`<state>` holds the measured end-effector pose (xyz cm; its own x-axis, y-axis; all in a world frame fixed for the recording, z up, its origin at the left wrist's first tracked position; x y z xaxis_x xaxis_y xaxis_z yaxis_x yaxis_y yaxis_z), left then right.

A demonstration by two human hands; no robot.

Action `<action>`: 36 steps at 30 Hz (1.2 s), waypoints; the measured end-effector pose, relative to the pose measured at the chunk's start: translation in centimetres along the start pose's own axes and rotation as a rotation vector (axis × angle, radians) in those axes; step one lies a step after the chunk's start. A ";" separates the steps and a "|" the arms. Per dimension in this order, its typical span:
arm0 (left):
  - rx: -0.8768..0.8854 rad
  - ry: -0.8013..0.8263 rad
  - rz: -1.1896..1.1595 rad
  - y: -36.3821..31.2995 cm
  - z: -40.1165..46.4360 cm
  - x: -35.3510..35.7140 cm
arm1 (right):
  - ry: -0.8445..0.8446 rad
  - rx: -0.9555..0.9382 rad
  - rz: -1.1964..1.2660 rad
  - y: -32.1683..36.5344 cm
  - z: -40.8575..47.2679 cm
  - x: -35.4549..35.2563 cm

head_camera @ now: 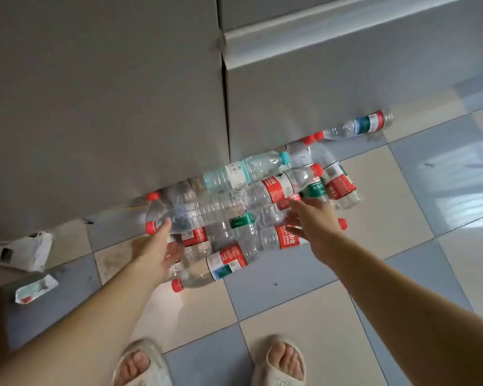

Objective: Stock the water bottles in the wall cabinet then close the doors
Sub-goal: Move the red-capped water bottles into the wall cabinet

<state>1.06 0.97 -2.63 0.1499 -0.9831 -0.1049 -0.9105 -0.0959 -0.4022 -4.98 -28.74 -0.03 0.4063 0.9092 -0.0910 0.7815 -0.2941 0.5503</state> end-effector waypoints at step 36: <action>0.833 0.671 1.169 7.8 -12.0 19.2 | -0.224 -0.254 -0.098 -11.2 -5.8 -14.6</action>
<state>-7.78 -20.49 3.09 -0.8490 -0.3587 -0.3879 0.0950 0.6185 -0.7800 -22.42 -37.03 -0.05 0.4508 0.8340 -0.3181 0.6908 -0.1003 0.7160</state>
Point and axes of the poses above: each hand's wrist, its own z-axis towards the middle knuckle, its own x-axis out of the palm, y = z × x, the point moved 3 cm from there along z, towards the middle knuckle, and after that the axes turned 10 degrees about y, right-handed, at the moved point
